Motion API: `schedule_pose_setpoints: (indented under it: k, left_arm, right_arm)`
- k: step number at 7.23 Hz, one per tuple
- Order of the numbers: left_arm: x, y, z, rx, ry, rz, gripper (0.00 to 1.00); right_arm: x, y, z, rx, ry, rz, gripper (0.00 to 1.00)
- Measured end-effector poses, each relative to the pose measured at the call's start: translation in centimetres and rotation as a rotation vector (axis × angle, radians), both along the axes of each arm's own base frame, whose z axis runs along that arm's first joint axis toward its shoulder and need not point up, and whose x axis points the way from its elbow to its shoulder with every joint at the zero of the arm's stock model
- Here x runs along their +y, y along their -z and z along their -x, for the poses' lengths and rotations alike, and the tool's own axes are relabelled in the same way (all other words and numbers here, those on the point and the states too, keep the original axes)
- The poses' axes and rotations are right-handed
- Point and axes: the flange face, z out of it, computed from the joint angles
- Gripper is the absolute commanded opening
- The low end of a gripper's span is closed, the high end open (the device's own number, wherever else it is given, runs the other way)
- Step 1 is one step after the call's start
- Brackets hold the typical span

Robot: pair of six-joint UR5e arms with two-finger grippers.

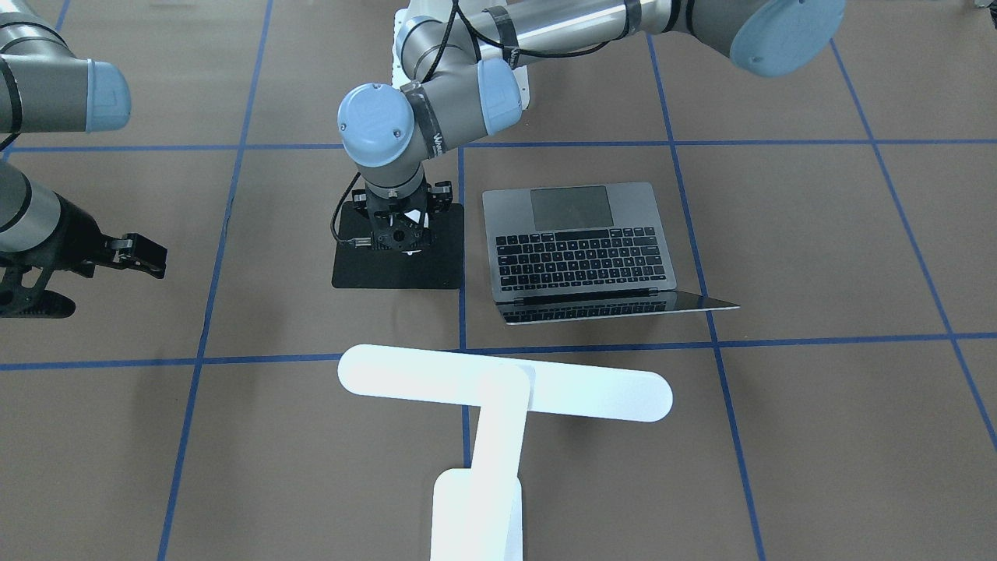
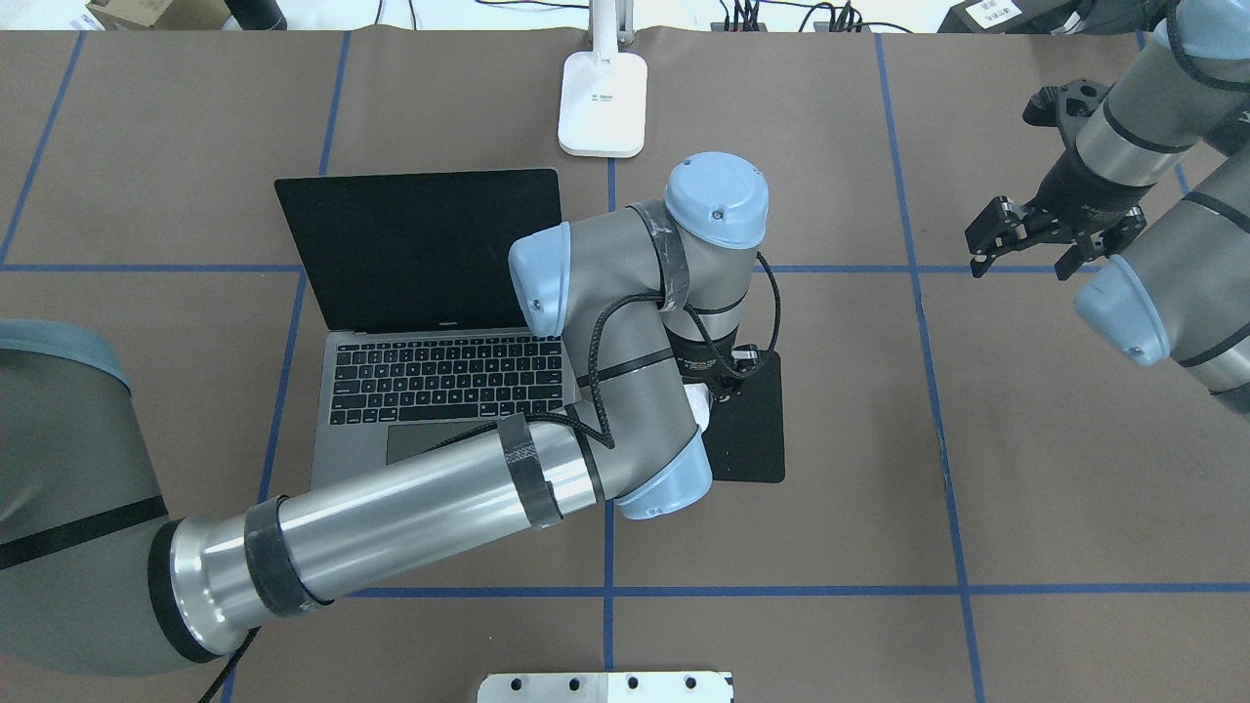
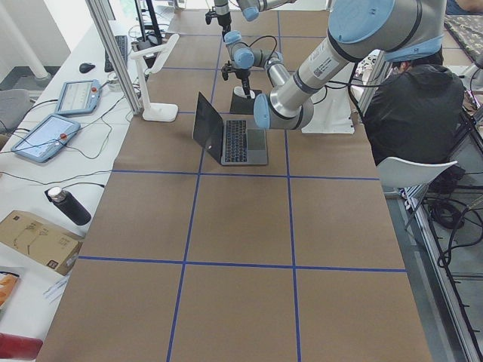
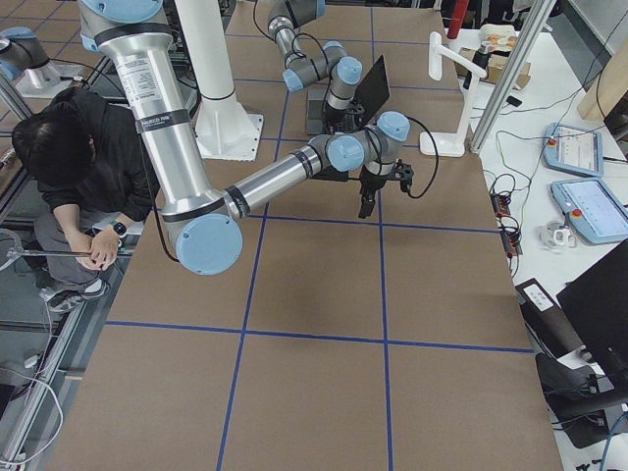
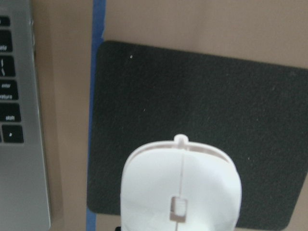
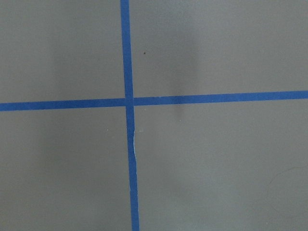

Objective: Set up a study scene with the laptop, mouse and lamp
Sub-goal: 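Lower the white mouse onto the black pad with the left gripper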

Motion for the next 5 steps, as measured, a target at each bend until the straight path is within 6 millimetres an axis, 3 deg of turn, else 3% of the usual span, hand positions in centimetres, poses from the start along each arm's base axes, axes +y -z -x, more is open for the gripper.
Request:
schedule_pose_setpoints:
  k: [3,5]
  left_arm:
    - [-0.7,-0.8,-1.5,-0.041,0.001,0.009,0.28]
    - [-0.7,-1.7,-2.3,-0.054,-0.016,0.004,0.38]
  right_arm:
    - [0.0,0.1,0.0,-0.002,0.001,0.000,0.99]
    - [0.0,0.1,0.1,-0.003,0.001,0.000,0.99]
